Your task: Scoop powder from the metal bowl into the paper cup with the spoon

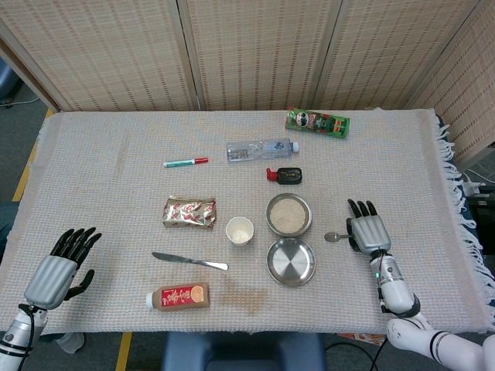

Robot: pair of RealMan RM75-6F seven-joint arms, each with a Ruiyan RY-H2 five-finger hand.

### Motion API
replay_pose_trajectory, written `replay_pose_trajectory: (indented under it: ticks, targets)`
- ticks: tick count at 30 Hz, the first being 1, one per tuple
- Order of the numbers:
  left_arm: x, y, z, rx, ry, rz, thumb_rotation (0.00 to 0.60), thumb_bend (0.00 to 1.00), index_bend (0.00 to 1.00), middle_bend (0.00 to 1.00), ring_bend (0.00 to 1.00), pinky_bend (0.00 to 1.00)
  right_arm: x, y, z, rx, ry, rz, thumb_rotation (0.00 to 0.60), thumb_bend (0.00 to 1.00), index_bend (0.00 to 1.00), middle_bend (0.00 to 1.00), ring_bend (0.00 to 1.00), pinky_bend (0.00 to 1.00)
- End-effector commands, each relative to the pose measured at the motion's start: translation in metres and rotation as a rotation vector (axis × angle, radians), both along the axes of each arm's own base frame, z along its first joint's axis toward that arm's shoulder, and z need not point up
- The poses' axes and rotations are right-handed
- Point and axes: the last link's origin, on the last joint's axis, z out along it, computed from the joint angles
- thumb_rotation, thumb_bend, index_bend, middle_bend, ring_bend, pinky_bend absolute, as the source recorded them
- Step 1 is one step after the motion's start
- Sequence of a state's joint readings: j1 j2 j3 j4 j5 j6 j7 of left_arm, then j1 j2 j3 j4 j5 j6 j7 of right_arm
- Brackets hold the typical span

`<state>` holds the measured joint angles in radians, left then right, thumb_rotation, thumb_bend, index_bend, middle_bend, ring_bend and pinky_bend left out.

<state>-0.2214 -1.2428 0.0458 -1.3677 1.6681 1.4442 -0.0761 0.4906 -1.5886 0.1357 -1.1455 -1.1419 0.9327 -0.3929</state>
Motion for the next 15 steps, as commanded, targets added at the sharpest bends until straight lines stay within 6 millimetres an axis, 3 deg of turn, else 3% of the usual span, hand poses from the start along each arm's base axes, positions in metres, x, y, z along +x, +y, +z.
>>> replay_pose_trajectory:
  ticks: [1, 10, 15]
  targets:
    - [0.000, 0.000, 0.000, 0.000, 0.000, 0.000, 0.600, 0.47, 0.00, 0.00, 0.00, 0.04, 0.000, 0.000, 0.000, 0.001, 0.001, -0.004, 0.600, 0.31, 0.55, 0.00, 0.00, 0.00]
    - [0.000, 0.000, 0.000, -0.002, -0.001, 0.000, 0.600, 0.47, 0.00, 0.00, 0.00, 0.04, 0.000, 0.000, 0.000, -0.002, -0.018, -0.015, 0.600, 0.31, 0.61, 0.00, 0.00, 0.00]
    - [0.001, 0.000, 0.000, -0.001, -0.003, 0.000, 0.600, 0.47, 0.00, 0.00, 0.00, 0.04, 0.007, 0.000, 0.010, -0.047, -0.041, 0.016, 0.600, 0.31, 0.63, 0.00, 0.00, 0.00]
